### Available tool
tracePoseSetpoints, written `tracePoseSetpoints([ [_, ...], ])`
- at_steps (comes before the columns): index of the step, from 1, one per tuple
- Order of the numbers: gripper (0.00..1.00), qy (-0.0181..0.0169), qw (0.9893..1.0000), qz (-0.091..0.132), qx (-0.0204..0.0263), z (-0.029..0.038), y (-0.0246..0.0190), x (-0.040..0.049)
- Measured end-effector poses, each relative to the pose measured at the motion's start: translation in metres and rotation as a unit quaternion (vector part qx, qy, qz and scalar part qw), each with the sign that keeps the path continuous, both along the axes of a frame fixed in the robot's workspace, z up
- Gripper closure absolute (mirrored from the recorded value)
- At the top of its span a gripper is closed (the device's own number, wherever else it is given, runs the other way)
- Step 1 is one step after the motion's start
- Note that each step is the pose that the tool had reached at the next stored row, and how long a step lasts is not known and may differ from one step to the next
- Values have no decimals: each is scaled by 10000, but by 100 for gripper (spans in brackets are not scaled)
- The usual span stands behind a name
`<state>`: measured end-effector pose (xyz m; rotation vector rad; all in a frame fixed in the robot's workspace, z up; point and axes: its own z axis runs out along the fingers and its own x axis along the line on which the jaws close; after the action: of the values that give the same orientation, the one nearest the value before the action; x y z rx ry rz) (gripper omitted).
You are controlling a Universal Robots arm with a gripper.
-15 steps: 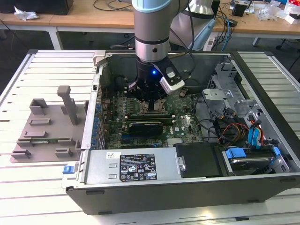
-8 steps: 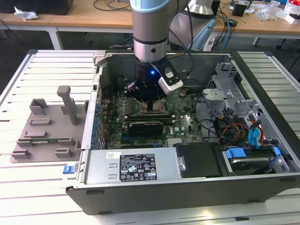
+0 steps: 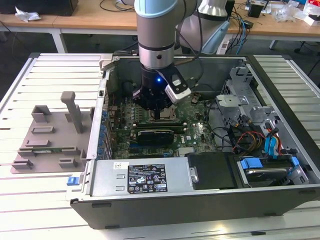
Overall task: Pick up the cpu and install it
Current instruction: 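Install the second cpu locking lever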
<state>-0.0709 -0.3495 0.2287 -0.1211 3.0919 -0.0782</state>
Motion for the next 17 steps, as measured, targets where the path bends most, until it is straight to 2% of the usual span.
tracePoseSetpoints([
  [5,89,0,10000,1,1,-37,-4,-81],
  [8,89,0,10000,0,1,-40,-37,-95],
  [13,89,1,10000,0,0,-71,-38,-173],
  [17,89,1,10000,1,1,-78,-37,-176],
])
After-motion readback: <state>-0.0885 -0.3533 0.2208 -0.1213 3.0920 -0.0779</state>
